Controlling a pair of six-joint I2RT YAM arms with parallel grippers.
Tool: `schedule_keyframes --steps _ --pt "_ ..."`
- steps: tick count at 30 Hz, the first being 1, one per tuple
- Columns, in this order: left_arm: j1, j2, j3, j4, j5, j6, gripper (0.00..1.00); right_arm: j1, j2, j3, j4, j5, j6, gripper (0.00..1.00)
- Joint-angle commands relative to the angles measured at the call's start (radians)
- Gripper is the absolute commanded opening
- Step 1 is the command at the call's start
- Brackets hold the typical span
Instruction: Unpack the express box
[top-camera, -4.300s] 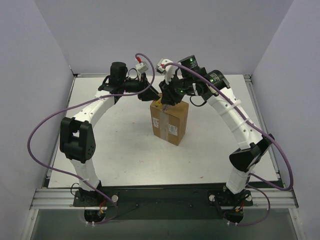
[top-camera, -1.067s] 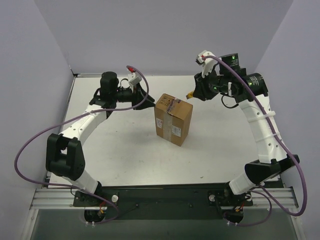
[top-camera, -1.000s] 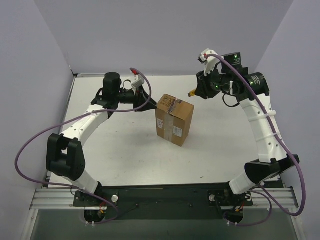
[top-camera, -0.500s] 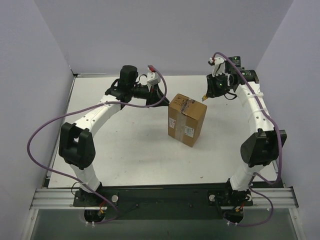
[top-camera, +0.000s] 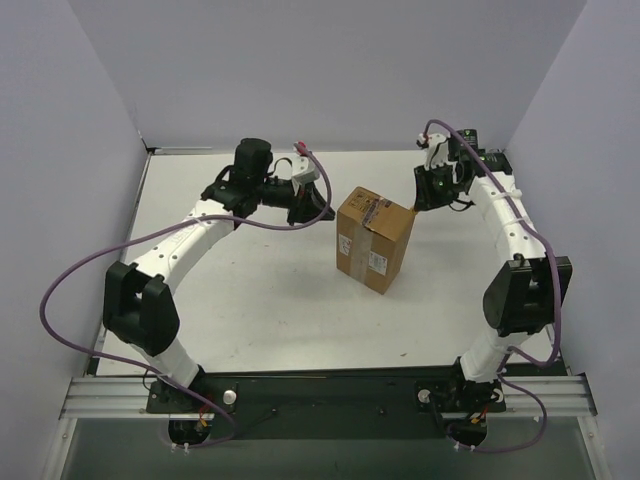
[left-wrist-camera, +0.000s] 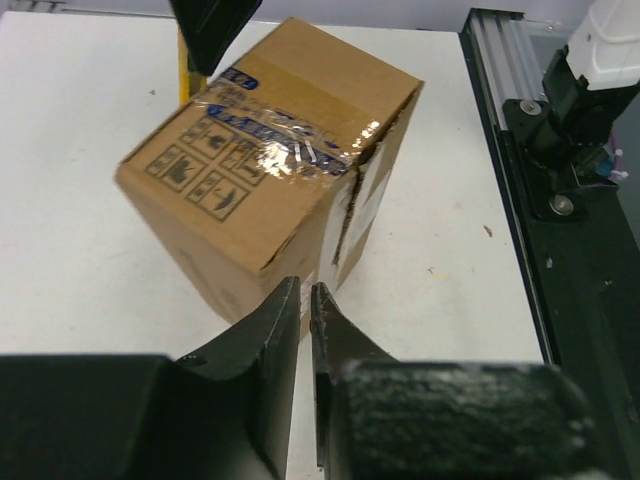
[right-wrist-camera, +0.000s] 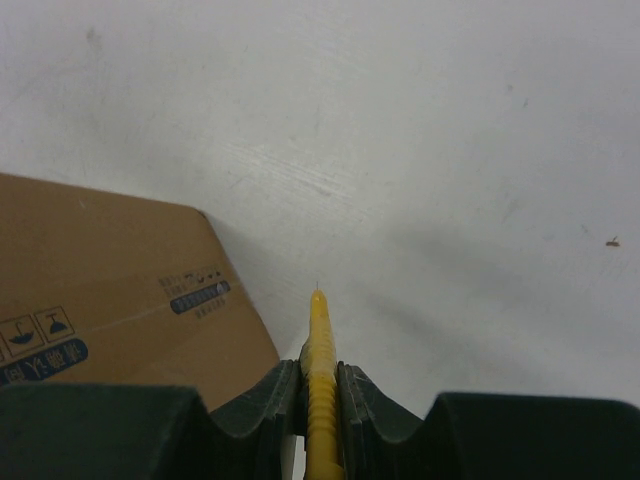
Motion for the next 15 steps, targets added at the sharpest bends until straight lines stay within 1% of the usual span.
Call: schedule_keyframes --steps 1,6,10,14,15 --pt "-0.035 0.005 -0.014 -0.009 0.024 0.041 0.18 0.056 -0.075 -0.097 -0.015 0.035 -0.066 0.0" --pt "-0.062 0.019 -0.028 0.024 0.027 0.02 0.15 0.139 -0.105 -0.192 -0.009 0.058 -0.097 0.0" --pt "-0.068 -0.004 -0.078 0.071 -0.015 -0.028 0.15 0.18 -0.113 -0.218 -0.003 0.04 -0.065 0.0" --pt "-0.057 -0.053 -0.123 0.048 -0.056 0.017 0.16 0.229 -0.085 -0.213 0.008 -0.017 -0.007 0.0" --pt "-0.048 -0.065 -0.124 0.019 -0.059 0.029 0.16 0.24 -0.078 -0.209 0.012 -0.023 0.003 0.0"
